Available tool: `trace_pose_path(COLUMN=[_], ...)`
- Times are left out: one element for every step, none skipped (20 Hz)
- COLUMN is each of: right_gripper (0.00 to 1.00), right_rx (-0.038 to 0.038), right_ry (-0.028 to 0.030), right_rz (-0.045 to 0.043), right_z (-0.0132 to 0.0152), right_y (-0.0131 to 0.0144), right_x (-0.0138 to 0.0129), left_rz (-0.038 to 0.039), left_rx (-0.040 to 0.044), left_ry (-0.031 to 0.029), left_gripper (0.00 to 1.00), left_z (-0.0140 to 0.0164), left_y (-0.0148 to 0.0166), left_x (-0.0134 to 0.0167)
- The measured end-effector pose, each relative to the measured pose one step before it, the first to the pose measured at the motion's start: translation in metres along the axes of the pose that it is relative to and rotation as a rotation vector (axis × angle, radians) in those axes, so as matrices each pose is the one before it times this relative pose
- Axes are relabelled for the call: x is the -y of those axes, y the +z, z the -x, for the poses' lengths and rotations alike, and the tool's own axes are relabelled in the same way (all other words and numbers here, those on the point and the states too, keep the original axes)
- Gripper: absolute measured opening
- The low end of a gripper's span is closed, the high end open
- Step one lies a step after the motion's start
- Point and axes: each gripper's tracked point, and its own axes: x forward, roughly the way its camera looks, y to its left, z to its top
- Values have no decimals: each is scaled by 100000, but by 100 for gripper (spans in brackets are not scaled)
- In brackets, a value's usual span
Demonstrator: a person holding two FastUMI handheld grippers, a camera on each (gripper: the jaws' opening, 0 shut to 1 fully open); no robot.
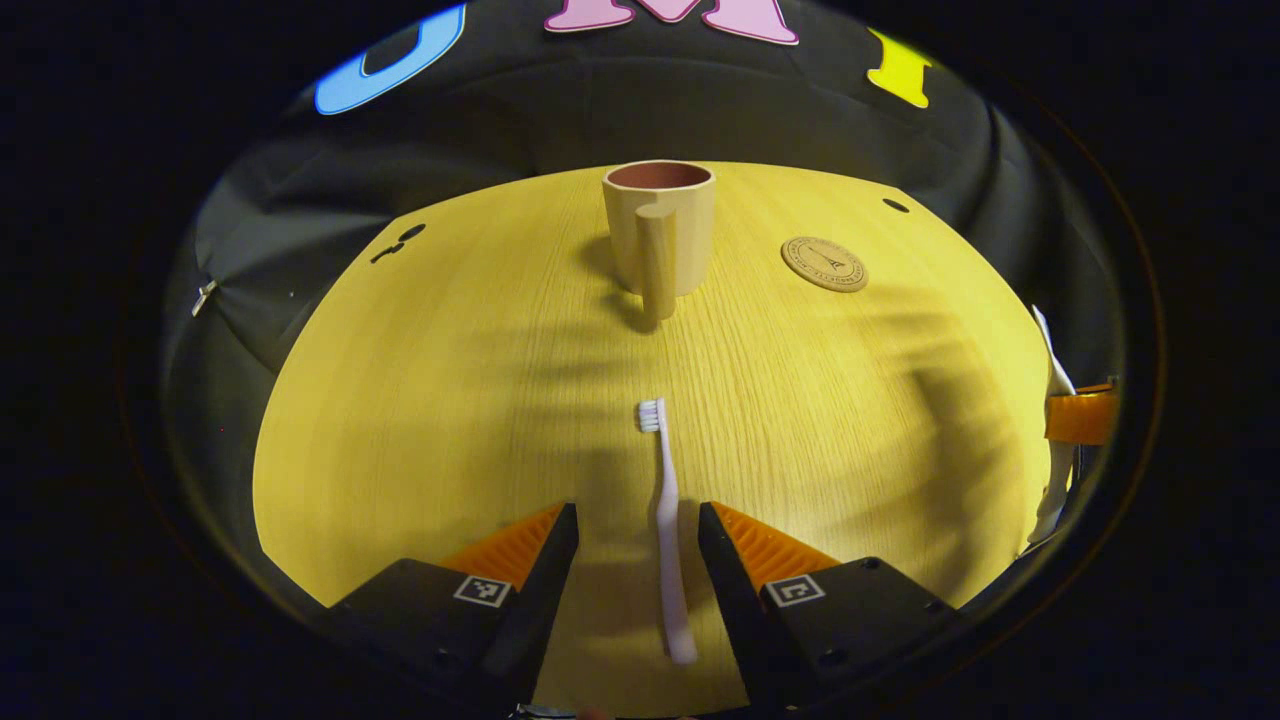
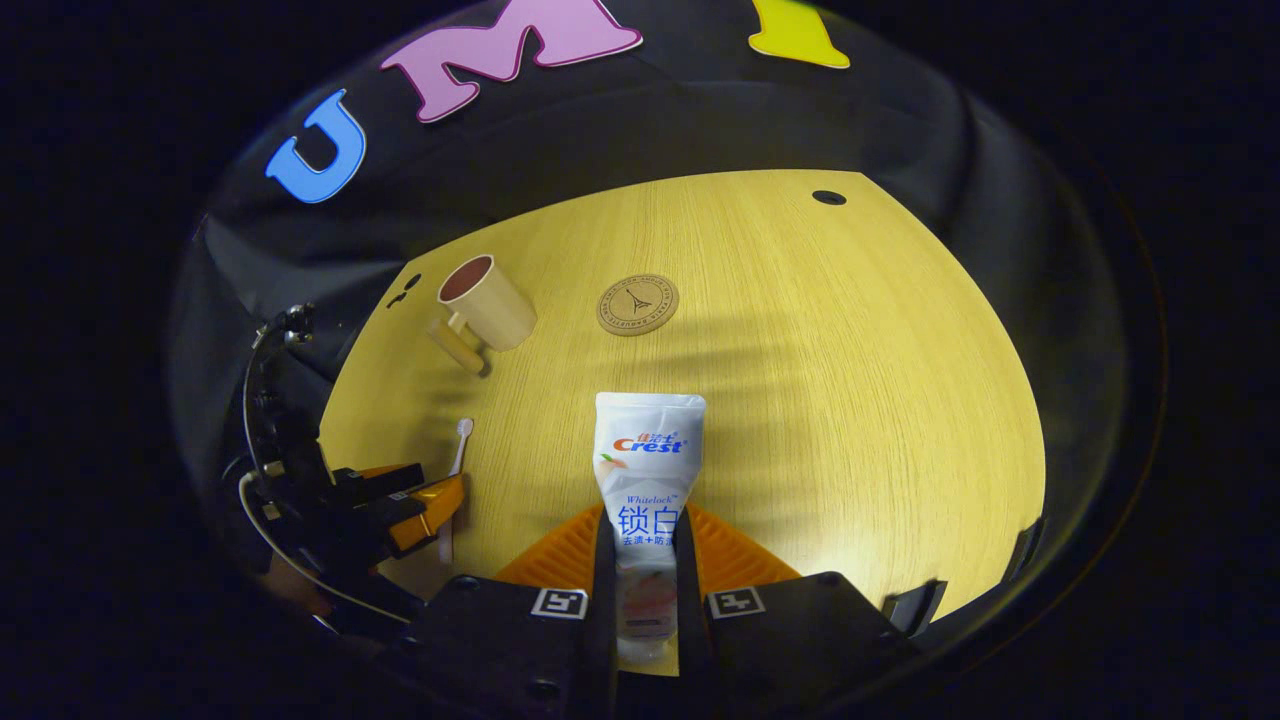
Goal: Put the toothbrush and toothpaste on the desktop into the cup, then pick up the cup and place it on the coaster on the desktop.
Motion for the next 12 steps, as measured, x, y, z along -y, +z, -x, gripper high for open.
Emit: trace_pose_path(right_gripper=[29,29,29,29,29,29,29,29,29,29,29,28], right_rx=[-109,-110,79,-139,181,200,132,83,278,257,560,593], right_ry=[175,124,236,312,476,581,640,743,708,471,485,628], right_rz=[-1,-195,-272,-157,-40,74,58,-89,-143,-4,9,-14], right_z=[-34,71,38,7,-58,44,-16,40,10,37,58,13], right_y=[118,92,149,54,193,28,134,57,143,55,200,140], right_x=[268,105,94,-30,-30,-96,-130,-171,-135,-105,-107,-218], left_rz=[120,1081,924,2,-772,-929,-118,464,1114,1212,1754,1783], left_rx=[-1298,-100,629,-786,-184,-513,-259,697,385,723,-387,-629], left_ry=[417,-527,130,-776,-694,-104,-970,-505,-574,-871,-887,-1099], left_gripper=[76,73,67,59,48,47,33,24,16,16,15,14], left_z=[-165,-203,-223,144,30,-12,-22,102,-70,0,-90,-128], left_y=[-294,-94,235,-138,-29,-5,-85,63,-74,150,-19,79], left_x=[15,198,292,350,305,241,354,86,67,-9,-12,37])
